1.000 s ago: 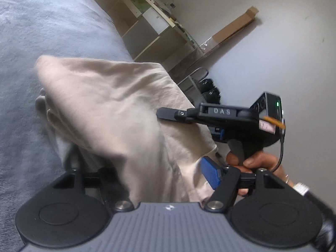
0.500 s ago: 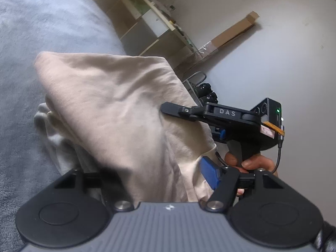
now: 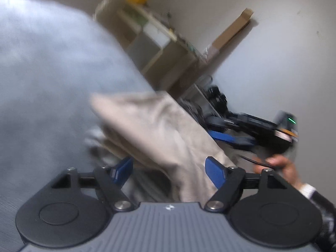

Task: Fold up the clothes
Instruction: 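Lower the held trousers onto the folded grey clothes stack with both tools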

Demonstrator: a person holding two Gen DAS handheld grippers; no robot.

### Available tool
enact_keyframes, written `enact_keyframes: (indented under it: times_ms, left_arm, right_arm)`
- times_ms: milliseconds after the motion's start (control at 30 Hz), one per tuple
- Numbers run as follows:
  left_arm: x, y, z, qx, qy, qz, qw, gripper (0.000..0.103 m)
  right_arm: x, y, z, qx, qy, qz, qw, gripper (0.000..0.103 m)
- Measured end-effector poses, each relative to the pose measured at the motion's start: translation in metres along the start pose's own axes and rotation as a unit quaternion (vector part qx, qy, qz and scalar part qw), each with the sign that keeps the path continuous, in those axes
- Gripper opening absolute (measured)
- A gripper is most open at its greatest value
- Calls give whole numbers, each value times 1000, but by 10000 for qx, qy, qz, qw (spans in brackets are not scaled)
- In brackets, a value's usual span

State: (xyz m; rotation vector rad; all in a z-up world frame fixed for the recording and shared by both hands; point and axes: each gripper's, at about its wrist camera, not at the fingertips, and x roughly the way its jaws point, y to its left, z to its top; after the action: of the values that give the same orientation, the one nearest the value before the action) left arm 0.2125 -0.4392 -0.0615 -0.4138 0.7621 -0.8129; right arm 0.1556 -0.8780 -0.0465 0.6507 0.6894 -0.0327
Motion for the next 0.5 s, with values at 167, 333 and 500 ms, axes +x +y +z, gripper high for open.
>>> enact_keyframes:
  times_ms: [167,333,500]
  left_arm:
    - [1,-18,22,923,-390,82,9949,76]
    - [47,-22,11,1475,134,425,9881,76]
    - [50,-22,1,1765,242,592,9822,77]
  right_arm:
    - [-69,44,-52,-1108,-975,-284,9886,46]
    - [-55,66,-128,-2174,-719,-812,9700,32]
    - [-39,28,-167,-1866,-995,-1028,9720,29]
